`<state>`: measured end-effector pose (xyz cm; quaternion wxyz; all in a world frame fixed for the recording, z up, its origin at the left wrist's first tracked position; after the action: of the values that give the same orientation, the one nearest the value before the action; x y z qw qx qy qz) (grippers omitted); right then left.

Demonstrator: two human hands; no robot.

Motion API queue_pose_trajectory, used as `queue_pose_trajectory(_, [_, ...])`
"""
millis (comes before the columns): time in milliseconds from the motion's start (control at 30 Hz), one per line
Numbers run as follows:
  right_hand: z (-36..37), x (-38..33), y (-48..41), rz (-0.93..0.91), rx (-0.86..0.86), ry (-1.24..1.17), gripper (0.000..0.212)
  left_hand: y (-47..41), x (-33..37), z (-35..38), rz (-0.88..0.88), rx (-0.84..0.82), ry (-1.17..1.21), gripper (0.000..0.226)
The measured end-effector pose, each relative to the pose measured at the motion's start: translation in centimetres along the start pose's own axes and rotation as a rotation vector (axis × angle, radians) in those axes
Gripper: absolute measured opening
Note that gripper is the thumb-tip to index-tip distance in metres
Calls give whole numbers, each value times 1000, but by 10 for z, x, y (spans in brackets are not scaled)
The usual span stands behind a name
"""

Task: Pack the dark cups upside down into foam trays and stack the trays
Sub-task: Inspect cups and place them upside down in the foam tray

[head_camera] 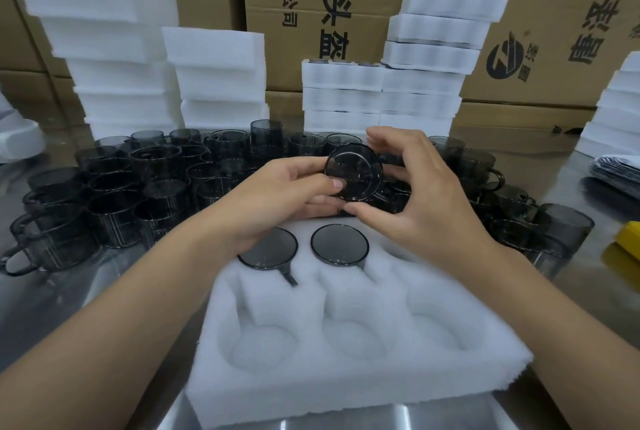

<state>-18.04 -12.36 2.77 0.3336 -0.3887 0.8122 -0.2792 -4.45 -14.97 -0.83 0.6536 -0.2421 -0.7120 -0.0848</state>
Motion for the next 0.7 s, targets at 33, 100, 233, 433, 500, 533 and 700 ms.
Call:
queue_pose_trajectory(33, [1, 1, 0, 17, -12, -7, 75, 0, 1, 1, 1, -8, 15, 37])
queue_pose_trajectory(100, [3, 4, 0, 39, -29, -23, 76, 0, 1, 2, 7, -12, 23, 39])
queue_pose_trajectory(233, [4, 3, 1, 40, -44, -25, 74, 0, 1, 0, -4, -10, 61, 43])
queue_pose_trajectory(433, [2, 4, 1, 44, -31, 0, 66, -1, 0, -2, -11, 35, 141, 34])
queue_pose_trajectory(500, [2, 3, 1, 45, -28, -7, 65, -1, 0, -1, -13, 30, 143, 33])
queue_pose_trajectory(533, [2, 3, 1, 45, -30, -10, 64, -1, 0, -1, -14, 26, 138, 34])
queue_pose_trajectory(700, [-1, 4, 2, 82, -12, 33, 69, -1, -1, -2, -4, 35, 96, 31])
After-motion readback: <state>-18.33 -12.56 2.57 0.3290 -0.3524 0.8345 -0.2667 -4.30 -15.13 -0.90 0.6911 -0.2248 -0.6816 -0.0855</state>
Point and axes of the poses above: each hand's wrist, its own y-axis away from the middle knuckle, its own z-axis out of the palm, x = y × z, the point moved 8 cm from there along -y, towards the middle knuckle, and after that the axes turned 6 degrees about -x, right-handed, at the moved point
